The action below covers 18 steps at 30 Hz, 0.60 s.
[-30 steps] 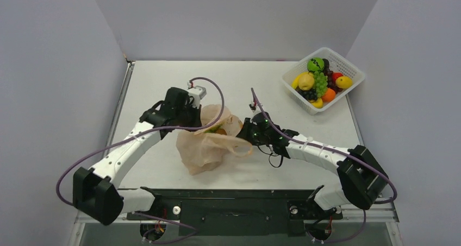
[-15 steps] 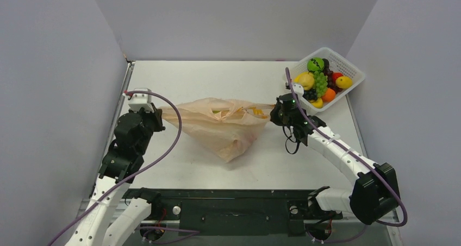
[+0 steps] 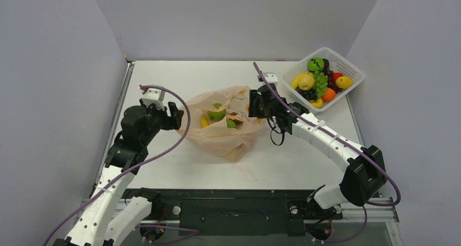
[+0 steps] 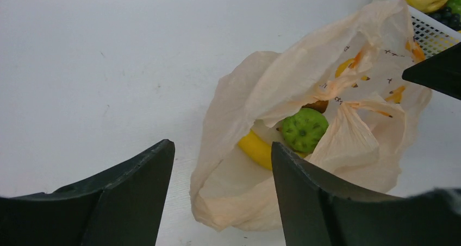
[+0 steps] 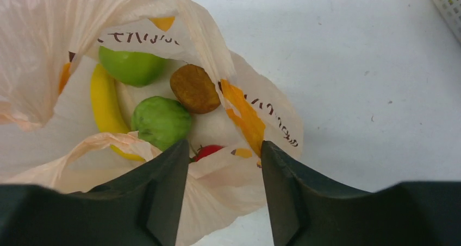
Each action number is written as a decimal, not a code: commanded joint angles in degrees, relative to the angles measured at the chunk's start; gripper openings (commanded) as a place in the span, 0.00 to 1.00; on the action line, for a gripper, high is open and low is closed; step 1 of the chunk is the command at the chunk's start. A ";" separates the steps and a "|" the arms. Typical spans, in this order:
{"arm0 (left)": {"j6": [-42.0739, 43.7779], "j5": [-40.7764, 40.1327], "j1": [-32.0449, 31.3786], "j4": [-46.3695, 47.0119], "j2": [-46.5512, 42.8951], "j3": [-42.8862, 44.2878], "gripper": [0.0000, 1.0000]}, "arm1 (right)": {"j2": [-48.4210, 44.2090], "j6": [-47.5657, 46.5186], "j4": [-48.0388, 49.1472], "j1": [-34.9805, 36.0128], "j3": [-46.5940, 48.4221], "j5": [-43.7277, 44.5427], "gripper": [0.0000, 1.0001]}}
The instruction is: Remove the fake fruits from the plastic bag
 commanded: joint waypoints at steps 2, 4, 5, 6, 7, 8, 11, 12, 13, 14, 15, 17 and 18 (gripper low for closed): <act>0.70 4.61 0.18 4.97 -3.25 0.86 0.69 | -2.70 -3.95 -3.35 2.98 2.05 4.45 0.53; 0.69 4.66 0.17 5.36 -3.70 0.56 0.71 | -3.94 -5.51 -3.40 5.07 2.46 4.58 0.56; 0.69 4.67 0.18 5.36 -3.75 0.64 0.71 | -4.47 -6.02 -3.39 5.95 2.85 4.66 0.58; 0.69 4.84 0.18 5.30 -3.64 0.75 0.71 | -4.70 -7.01 -3.06 7.65 3.18 4.63 0.59; 0.69 4.98 0.16 5.27 -3.53 0.78 0.71 | -4.75 -7.85 -2.78 9.32 3.23 4.35 0.61; 0.69 5.27 0.16 5.19 -3.34 0.81 0.71 | -4.58 -8.20 -1.92 10.06 3.28 4.08 0.62; 0.63 6.03 0.18 5.13 -3.18 0.95 0.71 | -2.37 -6.80 -0.17 11.19 3.42 -0.03 0.64; 0.57 6.22 0.18 5.02 -3.23 0.98 0.71 | -1.81 -6.22 1.15 11.30 3.50 -2.22 0.64; 0.60 6.26 0.18 5.00 -3.28 0.94 0.71 | -0.64 -5.22 1.83 11.58 3.52 -2.85 0.64; 0.60 6.35 0.14 4.99 -3.28 0.98 0.71 | 0.07 -4.86 3.04 11.84 3.68 -3.90 0.64; 0.60 6.38 0.12 5.03 -3.35 0.98 0.71 | 1.41 -4.04 3.82 12.26 3.83 -4.61 0.64; 0.56 6.54 0.10 5.05 -3.41 0.89 0.71 | 3.41 -2.07 5.57 12.61 4.12 -7.15 0.65; 0.58 6.53 0.12 5.06 -3.55 0.86 0.71 | 4.58 -1.18 7.31 12.67 4.09 -9.76 0.65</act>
